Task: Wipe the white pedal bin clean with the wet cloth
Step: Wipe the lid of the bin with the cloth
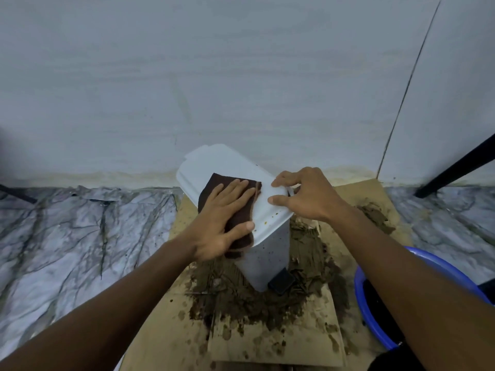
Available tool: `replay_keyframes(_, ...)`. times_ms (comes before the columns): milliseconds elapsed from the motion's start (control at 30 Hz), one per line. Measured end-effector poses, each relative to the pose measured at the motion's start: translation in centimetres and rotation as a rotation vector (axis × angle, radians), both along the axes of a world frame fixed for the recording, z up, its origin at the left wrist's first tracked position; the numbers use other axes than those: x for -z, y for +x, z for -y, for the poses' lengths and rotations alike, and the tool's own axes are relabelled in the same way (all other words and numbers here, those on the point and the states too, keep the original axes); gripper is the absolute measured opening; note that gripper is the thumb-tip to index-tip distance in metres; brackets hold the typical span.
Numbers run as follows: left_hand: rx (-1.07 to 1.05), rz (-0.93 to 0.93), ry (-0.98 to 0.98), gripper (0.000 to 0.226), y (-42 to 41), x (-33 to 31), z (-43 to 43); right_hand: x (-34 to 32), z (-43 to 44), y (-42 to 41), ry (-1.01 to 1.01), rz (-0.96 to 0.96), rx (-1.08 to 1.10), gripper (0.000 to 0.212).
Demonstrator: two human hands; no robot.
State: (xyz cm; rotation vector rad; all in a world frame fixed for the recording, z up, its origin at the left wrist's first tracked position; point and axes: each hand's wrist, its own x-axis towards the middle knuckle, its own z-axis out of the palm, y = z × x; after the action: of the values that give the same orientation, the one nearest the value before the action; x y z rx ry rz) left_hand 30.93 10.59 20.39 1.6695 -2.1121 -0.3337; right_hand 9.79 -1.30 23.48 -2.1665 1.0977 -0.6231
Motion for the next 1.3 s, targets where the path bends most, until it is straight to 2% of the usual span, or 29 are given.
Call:
replay_keyframes(67,-0.003,-0.125,0.069,0.072,-0.5,-0.4,0.1,0.1,0.2,-0.8,0.028,0.021,0.017,0.041)
replay_keyframes(100,-0.006,-0.124,0.079,0.072,-0.5,-0.5,0.1,0.2,0.2,-1.3,0.047,0.035,0.017,0.042)
replay_keyframes(233,-0.014,0.095,-0.035,0.078,-0.9,-0.2,0.3,0.7,0.6,-2.0,0.085,0.052,-0.003,0.041)
replay_keyframes(367,-0.138,0.24,-0.148,0.075,-4.4,0.1,1.8,1.1,1.4,-2.3,0.078,0.066,-0.008,0.04)
replay_keyframes(567,-0.257,0.344,-0.111,0.074,-7.9,0.1,5.2,1.8,2.2,-2.6,0.024,0.067,-0.002,0.039)
replay_keyframes(767,-0.114,0.28,-0.107,0.073,-2.9,0.2,0.5,1.1,1.2,-1.1,0.031,0.079,-0.077,0.034)
replay_keyframes(867,-0.122,0.239,-0.101,0.074,-1.1,0.3,-1.1,0.8,0.9,-0.4,0.034,0.101,-0.064,0.033)
replay_keyframes(1100,-0.286,0.354,-0.074,0.079,-6.3,0.1,2.6,1.3,1.8,-2.0,0.043,0.087,-0.006,0.032)
replay_keyframes(1300,-0.232,0.349,-0.061,0.075,-6.0,-0.2,2.6,1.6,1.6,-2.0,0.018,0.095,-0.033,0.031)
